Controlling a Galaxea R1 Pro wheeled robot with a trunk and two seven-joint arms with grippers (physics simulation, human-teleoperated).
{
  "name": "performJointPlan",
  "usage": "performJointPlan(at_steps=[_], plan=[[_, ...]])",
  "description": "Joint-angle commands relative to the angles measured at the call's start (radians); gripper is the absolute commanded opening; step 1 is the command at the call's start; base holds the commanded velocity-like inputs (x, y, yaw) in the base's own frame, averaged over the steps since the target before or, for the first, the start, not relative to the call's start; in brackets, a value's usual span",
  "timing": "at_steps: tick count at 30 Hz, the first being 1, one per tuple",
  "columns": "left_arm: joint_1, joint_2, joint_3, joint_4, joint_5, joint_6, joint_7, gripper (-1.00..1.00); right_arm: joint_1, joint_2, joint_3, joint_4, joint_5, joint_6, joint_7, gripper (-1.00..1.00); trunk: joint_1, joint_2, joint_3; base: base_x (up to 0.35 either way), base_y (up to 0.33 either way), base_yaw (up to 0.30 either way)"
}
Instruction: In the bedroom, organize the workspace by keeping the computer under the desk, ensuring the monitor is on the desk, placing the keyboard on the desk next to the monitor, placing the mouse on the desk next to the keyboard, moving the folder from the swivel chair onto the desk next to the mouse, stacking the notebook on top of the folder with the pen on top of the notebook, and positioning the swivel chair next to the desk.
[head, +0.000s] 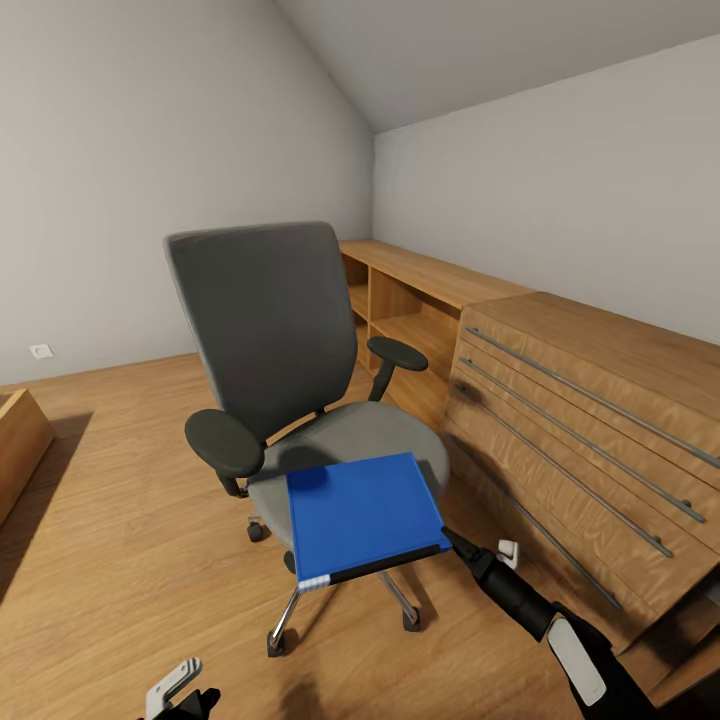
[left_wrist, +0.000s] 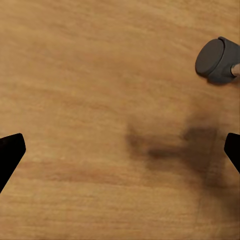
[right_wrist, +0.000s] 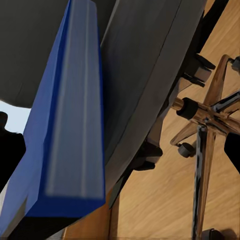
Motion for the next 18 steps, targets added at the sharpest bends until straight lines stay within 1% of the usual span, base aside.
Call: performJointPlan(at_steps=[1, 6, 8, 18], plan=[[0.000, 0.000, 0.009, -0.002, -0.010, 0.006, -0.004, 1.00, 0.000, 0.000, 0.005, 0.000, -0.008, 0.009, 0.001, 1.00, 0.000, 0.000, -0.001, 0.000, 0.000, 0.000], [0.000, -0.001, 0.009, -0.002, -0.010, 0.006, -0.004, 1.00, 0.000, 0.001, 0.038, 0.000, -0.008, 0.009, 0.002, 1.00, 0.000, 0.000, -0.001, 0.000, 0.000, 0.000], [0.000, -0.001, 0.009, -0.002, -0.010, 0.006, -0.004, 1.00, 0.000, 0.001, 0.044, 0.000, -0.008, 0.009, 0.002, 1.00, 0.000, 0.000, -0.001, 0.000, 0.000, 0.000], [0.000, -0.001, 0.009, -0.002, -0.010, 0.006, -0.004, 1.00, 0.000, 0.004, 0.055, 0.002, -0.006, 0.007, 0.000, 1.00, 0.000, 0.000, -0.001, 0.000, 0.000, 0.000]])
